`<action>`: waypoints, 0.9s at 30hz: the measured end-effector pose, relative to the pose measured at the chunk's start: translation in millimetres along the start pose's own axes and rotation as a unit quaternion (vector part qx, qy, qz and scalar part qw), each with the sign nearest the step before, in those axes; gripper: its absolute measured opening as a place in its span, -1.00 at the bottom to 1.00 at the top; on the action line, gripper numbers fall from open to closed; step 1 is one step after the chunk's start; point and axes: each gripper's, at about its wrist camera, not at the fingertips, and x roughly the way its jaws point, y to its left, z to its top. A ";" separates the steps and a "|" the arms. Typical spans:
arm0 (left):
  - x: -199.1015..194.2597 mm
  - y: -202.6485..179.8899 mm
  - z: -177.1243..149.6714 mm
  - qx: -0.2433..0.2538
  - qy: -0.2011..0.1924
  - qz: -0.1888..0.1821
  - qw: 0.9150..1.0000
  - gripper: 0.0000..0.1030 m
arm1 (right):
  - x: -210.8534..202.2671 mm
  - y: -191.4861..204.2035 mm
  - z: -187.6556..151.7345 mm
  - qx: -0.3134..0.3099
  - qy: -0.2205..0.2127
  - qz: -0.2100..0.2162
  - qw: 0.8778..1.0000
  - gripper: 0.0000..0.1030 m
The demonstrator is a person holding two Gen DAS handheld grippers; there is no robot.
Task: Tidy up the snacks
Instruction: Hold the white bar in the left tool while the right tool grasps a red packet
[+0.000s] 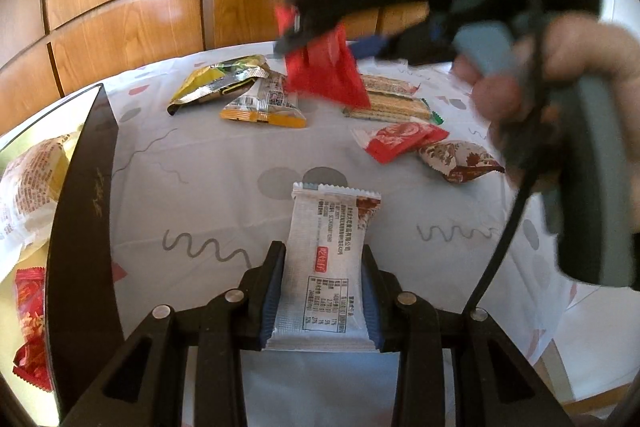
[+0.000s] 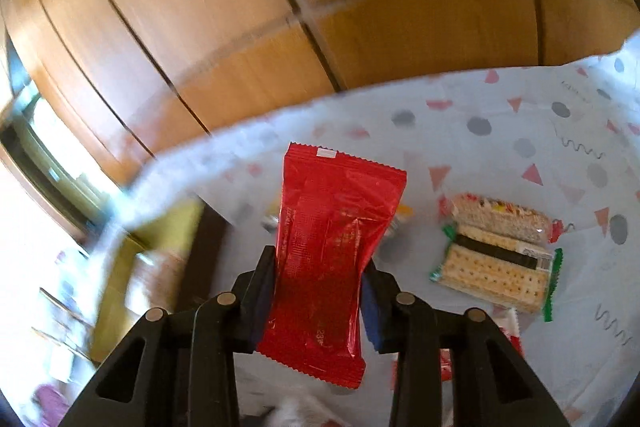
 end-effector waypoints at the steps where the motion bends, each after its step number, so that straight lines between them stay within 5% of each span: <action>1: -0.9 -1.4 -0.3 0.000 0.000 0.001 1.000 -0.29 | -8.6 -1.2 2.0 0.009 -0.011 0.012 1.000 -0.27; 6: -1.6 -2.4 -0.7 0.001 0.003 0.004 1.000 -0.28 | -49.6 -14.6 3.0 0.011 -0.043 -0.019 0.999 -0.27; 10: -0.8 -3.0 -0.4 0.001 0.004 0.008 1.000 -0.28 | -75.8 -47.0 -13.2 0.011 -0.036 -0.114 0.993 -0.26; 15: -0.6 -3.4 0.2 0.001 0.007 0.010 1.000 -0.28 | -86.2 -102.6 -46.6 0.022 -0.009 -0.247 0.969 -0.26; 21: 1.3 -4.9 1.8 0.001 0.017 0.014 1.000 -0.28 | -65.3 -147.5 -76.3 0.034 0.028 -0.290 0.956 -0.25; 27: 2.2 -0.7 8.5 -0.015 0.032 0.004 0.999 -0.33 | -59.1 -136.7 -85.8 -0.014 0.003 -0.317 0.948 -0.25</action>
